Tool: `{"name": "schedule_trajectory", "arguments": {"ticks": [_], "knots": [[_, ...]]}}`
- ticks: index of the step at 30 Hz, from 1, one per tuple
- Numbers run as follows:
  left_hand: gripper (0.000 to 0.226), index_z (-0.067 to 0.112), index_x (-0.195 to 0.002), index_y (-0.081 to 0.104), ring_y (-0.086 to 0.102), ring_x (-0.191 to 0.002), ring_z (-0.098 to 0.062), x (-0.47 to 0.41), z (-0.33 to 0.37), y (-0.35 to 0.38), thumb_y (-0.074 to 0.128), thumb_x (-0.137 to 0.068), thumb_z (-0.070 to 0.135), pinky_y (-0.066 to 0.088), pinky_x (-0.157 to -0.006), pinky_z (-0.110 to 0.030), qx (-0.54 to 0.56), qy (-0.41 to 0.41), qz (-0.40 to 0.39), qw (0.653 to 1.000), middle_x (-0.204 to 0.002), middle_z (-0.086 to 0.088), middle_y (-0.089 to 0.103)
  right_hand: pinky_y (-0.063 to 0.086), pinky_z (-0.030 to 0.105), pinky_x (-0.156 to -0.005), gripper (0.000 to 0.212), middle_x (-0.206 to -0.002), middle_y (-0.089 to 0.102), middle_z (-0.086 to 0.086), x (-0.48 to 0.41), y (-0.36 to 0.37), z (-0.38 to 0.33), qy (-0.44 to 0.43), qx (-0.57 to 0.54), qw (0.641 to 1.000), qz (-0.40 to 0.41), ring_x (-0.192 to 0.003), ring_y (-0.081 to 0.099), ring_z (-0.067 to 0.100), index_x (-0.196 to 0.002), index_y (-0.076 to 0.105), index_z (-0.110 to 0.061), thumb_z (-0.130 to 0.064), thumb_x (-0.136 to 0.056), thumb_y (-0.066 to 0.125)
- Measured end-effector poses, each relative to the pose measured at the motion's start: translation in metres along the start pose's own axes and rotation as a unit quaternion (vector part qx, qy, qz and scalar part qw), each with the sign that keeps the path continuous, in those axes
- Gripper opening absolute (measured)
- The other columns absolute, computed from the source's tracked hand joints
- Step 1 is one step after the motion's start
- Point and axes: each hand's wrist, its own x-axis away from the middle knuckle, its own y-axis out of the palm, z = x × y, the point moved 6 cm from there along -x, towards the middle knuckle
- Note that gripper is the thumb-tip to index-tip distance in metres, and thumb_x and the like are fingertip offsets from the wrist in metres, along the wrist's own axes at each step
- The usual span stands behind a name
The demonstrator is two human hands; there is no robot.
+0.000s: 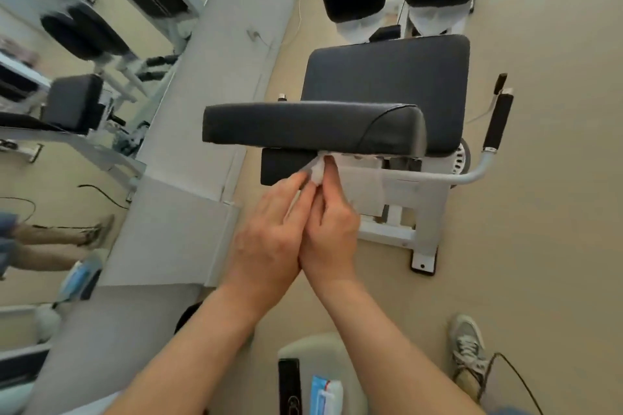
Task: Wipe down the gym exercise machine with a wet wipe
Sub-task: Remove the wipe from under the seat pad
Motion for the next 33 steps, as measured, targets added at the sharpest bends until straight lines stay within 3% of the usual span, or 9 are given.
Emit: {"name": "schedule_trajectory", "arguments": {"ticks": [3,6,11,13,16,20,22,28,33], "knots": [[0.045,-0.003,-0.135,0.050,0.045,-0.123,-0.029,0.003,0.001,0.004,0.043,-0.092,0.007,0.049,-0.094,-0.036,-0.038,0.046,-0.007,0.998,-0.136,-0.020,0.052,0.041,0.044,-0.107,0.059,-0.149,0.043,0.013,-0.007,0.006,0.007,-0.021,0.083,0.995,-0.046,-0.133,0.046,0.028,-0.153,0.022,-0.011,-0.030,-0.100,0.041],[0.057,-0.002,-0.135,0.051,0.045,-0.110,-0.029,-0.002,0.004,0.011,0.053,-0.078,-0.007,0.054,-0.073,-0.033,-0.067,0.069,-0.017,0.995,-0.126,-0.019,0.053,0.030,0.044,-0.116,0.064,-0.157,0.028,0.018,-0.020,0.008,0.021,-0.029,0.152,0.984,-0.089,-0.145,0.027,0.030,-0.150,0.024,0.000,-0.017,-0.096,0.054],[0.064,0.012,-0.139,0.050,0.025,-0.051,-0.017,-0.024,0.005,0.013,0.042,-0.076,0.011,0.019,-0.046,-0.026,-0.222,0.043,-0.101,0.969,-0.071,-0.003,0.044,0.028,0.041,-0.116,0.066,-0.161,0.019,0.011,-0.045,0.015,0.052,0.039,0.227,0.965,-0.125,-0.147,0.019,0.027,-0.152,0.020,-0.004,-0.033,-0.097,0.044],[0.074,0.016,-0.153,0.025,0.018,-0.042,-0.016,-0.031,0.005,0.014,0.045,-0.081,0.012,0.016,-0.043,-0.025,-0.254,0.025,-0.154,0.955,-0.060,0.001,0.035,0.026,0.032,-0.118,0.068,-0.163,0.012,0.004,-0.037,0.012,0.045,0.021,0.174,0.978,-0.117,-0.148,0.017,0.019,-0.155,0.014,-0.018,-0.037,-0.098,0.044],[0.081,0.018,-0.153,-0.014,0.038,-0.051,-0.017,-0.031,0.006,0.018,0.038,-0.091,0.018,0.031,-0.049,-0.029,-0.212,0.029,-0.179,0.960,-0.069,0.001,0.051,0.012,0.000,-0.105,0.069,-0.164,0.002,-0.009,-0.010,-0.001,0.029,0.001,0.046,0.993,-0.108,-0.147,0.011,0.004,-0.149,-0.005,-0.037,-0.022,-0.100,0.041],[0.085,0.021,-0.150,-0.022,0.038,-0.057,-0.021,-0.030,-0.001,0.024,0.040,-0.092,0.015,0.035,-0.054,-0.032,-0.195,0.033,-0.199,0.960,-0.074,-0.003,0.051,0.029,0.020,-0.111,0.076,-0.163,0.018,-0.005,-0.012,0.006,0.047,-0.009,0.065,0.992,-0.103,-0.145,0.028,0.015,-0.152,-0.003,-0.039,-0.015,-0.098,0.045],[0.086,0.026,-0.151,-0.020,0.037,-0.060,-0.023,-0.025,-0.004,0.036,0.039,-0.090,0.014,0.033,-0.057,-0.031,-0.168,0.020,-0.240,0.956,-0.076,-0.003,0.050,0.032,0.023,-0.107,0.072,-0.161,0.024,0.001,-0.029,0.010,0.066,0.041,0.078,0.990,-0.109,-0.141,0.036,0.019,-0.155,-0.001,-0.031,-0.028,-0.097,0.042],[0.082,0.029,-0.151,-0.015,0.037,-0.064,-0.020,-0.029,-0.011,0.074,0.037,-0.089,0.014,0.030,-0.053,-0.028,-0.134,0.021,-0.271,0.953,-0.071,0.002,0.029,0.037,0.027,-0.089,0.081,-0.160,0.024,0.011,-0.088,0.019,0.141,0.125,0.158,0.969,-0.139,-0.129,0.048,0.034,-0.155,-0.006,-0.012,-0.003,-0.094,0.047],[0.081,0.024,-0.154,-0.004,0.054,-0.080,-0.022,-0.038,-0.015,0.118,0.040,-0.086,0.012,0.034,-0.052,-0.029,-0.111,0.022,-0.240,0.964,-0.109,-0.002,0.055,0.042,0.043,-0.105,0.076,-0.152,0.038,0.014,-0.129,0.027,0.203,0.183,0.148,0.960,-0.151,-0.130,0.047,0.035,-0.155,0.004,-0.016,-0.011,-0.094,0.049]]}}
